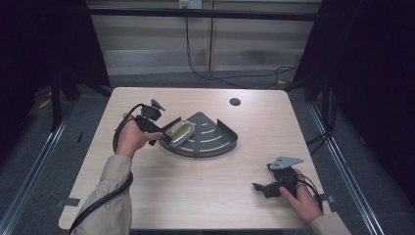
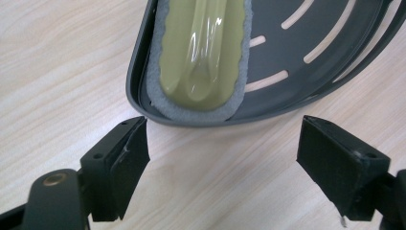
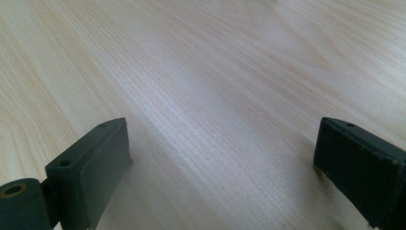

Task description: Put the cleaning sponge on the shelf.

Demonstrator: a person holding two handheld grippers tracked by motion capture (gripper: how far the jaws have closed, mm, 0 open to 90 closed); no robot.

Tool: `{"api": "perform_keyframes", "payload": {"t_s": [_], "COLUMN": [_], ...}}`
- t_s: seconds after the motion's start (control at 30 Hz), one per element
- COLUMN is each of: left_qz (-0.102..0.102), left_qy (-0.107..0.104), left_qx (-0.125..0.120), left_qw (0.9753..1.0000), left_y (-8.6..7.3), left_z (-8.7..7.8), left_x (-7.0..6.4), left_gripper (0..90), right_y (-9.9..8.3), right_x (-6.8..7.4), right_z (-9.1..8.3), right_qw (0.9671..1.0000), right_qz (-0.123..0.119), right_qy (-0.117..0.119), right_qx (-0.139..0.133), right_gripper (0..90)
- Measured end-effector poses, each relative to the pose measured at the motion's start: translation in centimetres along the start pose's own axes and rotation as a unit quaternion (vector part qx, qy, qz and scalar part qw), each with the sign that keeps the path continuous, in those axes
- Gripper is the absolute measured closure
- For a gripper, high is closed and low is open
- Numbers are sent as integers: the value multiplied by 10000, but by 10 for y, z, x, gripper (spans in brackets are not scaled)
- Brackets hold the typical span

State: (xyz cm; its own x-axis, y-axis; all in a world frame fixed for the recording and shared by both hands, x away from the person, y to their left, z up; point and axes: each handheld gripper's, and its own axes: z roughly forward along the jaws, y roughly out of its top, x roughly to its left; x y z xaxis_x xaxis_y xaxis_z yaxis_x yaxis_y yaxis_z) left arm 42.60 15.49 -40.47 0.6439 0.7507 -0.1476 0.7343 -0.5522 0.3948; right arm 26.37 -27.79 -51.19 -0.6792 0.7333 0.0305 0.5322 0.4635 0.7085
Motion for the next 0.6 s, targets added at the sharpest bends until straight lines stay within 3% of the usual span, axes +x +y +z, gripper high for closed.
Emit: {"api": "perform_keyframes", "payload": {"t_s": [0.27,0.6], "left_qz": [-67,1], "left_qy": [-64,-174], "left_qx": [-74,-171], "left_qw": [9999,9997], "left_y": [-20,-38], "left_z": [2,4], "left_x": [6,7], "left_gripper": [180,180], "right_y": [0,0], "right_x": [0,0], "right_z": [0,0], "right_qw": [10000,10000], "right_qz": [-8,-10], "right_qy": [3,3], "right_qx": [4,4], "right_gripper": [48,48]}}
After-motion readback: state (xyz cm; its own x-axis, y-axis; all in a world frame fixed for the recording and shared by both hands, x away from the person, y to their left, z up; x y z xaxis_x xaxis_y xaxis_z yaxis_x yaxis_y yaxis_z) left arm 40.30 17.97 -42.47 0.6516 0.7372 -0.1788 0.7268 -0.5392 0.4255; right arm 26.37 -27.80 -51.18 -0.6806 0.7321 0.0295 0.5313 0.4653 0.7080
